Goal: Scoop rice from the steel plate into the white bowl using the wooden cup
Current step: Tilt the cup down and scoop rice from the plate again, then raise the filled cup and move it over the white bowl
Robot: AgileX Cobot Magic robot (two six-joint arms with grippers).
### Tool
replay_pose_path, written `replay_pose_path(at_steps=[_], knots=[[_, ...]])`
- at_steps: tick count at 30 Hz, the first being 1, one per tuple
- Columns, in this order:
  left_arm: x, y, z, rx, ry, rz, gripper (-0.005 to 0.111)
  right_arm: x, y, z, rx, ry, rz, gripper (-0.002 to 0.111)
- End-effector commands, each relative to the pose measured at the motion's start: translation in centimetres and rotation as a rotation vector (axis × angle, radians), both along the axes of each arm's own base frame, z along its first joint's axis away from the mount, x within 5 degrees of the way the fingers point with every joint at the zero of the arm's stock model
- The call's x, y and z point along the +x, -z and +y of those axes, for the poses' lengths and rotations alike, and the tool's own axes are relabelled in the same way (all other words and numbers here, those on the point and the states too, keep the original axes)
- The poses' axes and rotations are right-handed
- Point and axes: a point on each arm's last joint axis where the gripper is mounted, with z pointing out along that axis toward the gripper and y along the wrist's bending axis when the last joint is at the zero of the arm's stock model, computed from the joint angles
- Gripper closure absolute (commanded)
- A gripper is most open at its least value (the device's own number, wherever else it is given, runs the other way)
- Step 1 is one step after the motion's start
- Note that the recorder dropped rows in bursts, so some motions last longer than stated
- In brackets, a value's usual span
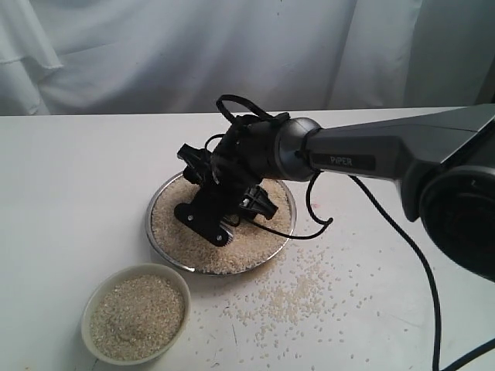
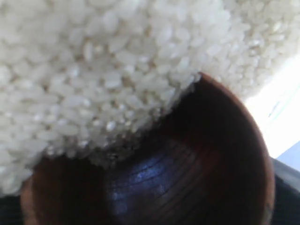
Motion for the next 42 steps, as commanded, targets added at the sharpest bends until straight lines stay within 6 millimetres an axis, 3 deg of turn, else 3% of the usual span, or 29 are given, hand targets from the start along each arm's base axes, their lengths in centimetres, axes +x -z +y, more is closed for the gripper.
replay_pose_path(at_steps=[1,9,18,26,34,42], knots=[[0.0,0.0,0.0,-0.002,-0.002,-0.014,0.107,-0.5,1.2,-1.1,-0.061,0.074,0.116,0.108],[0.0,0.0,0.0,-0.002,-0.002,-0.014,0.107,-1.2,1.6,-1.7,-0.08,0.119,0.247,0.108],[0.0,0.0,0.0,-0.002,-0.002,-0.014,0.107,-0.6,1.6,-2.6,0.016,0.182,0.393,0.108],[0.0,0.0,0.0,-0.002,-0.002,-0.014,0.107,1.2,-2.9,-2.5,0.172,0.282,0.641,0.108],[0.0,0.0,0.0,-0.002,-0.002,-0.014,0.107,2.9,-3.6,-4.0,0.263,0.348,0.697,0.108],[0.0,0.0,0.0,-0.002,-0.002,-0.014,0.107,2.9,-5.0,-4.3,0.361,0.368,0.8,0.108]])
